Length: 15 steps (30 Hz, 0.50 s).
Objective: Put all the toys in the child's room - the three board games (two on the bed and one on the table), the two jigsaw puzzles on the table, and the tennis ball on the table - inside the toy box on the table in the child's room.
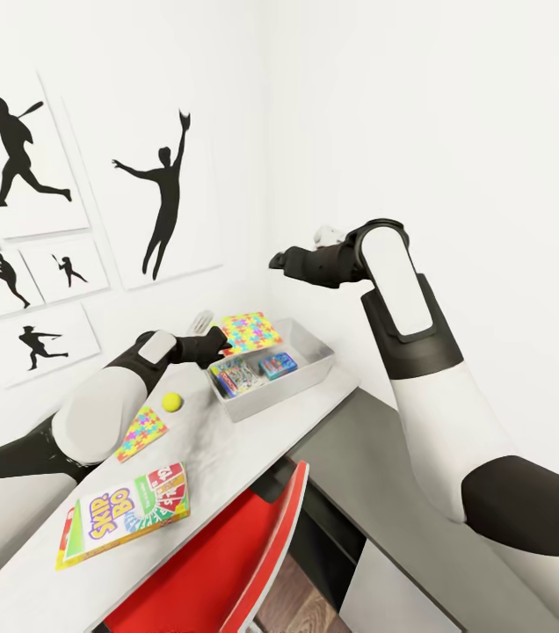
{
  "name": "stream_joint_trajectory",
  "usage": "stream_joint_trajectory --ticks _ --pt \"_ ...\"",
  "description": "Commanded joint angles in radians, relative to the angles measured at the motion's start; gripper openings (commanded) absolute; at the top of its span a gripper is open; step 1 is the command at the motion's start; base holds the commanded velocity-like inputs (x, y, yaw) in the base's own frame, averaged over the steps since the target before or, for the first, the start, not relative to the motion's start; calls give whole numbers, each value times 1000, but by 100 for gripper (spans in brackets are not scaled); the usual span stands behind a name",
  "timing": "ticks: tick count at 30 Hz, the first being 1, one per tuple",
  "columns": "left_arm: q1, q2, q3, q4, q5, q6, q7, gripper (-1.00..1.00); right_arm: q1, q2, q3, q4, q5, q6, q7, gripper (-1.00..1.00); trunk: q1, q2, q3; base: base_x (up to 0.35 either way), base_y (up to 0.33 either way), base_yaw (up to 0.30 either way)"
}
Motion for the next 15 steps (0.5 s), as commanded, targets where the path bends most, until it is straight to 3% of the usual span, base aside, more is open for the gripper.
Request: stream_joint_trajectory --ticks 1,15 --pt "0 0 0 -2 7 7 3 -100 -1 1 1 1 -8 3 -11 100 1 -2 -4 0 0 0" --pt "-2 2 0 -3 7 12 3 -100 -1 3 2 -1 -8 2 -12 100 1 -2 -26 0 0 0"
